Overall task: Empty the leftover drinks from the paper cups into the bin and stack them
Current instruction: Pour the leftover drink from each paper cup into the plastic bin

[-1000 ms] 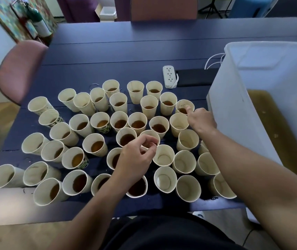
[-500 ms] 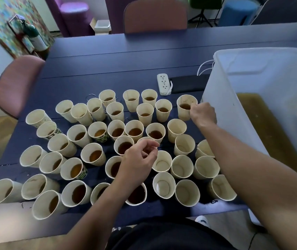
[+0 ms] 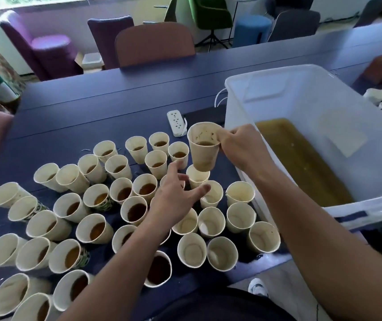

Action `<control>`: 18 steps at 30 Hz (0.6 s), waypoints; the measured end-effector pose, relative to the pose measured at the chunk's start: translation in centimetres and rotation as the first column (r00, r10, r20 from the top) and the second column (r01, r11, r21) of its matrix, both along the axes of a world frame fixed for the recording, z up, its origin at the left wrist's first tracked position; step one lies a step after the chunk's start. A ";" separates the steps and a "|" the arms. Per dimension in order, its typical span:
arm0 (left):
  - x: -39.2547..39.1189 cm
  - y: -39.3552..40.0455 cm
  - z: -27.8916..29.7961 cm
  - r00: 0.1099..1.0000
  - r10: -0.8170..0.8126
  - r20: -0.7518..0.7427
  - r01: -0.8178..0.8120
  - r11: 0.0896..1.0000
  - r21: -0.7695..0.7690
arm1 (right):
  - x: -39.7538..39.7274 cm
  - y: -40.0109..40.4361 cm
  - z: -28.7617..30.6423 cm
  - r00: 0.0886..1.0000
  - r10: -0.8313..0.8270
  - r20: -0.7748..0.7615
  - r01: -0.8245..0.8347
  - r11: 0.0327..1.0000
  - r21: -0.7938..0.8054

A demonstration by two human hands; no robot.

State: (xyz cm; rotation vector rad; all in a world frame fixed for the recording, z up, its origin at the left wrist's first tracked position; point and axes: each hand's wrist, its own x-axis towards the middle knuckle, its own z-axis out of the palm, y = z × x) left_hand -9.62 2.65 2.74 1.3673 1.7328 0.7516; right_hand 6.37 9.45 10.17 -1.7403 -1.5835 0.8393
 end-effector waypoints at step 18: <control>6.3 1.6 3.2 0.990 -0.122 -0.072 0.132 0.978 0.159 | 6.1 -5.3 1.7 0.949 0.067 -0.309 -0.013 0.985 0.175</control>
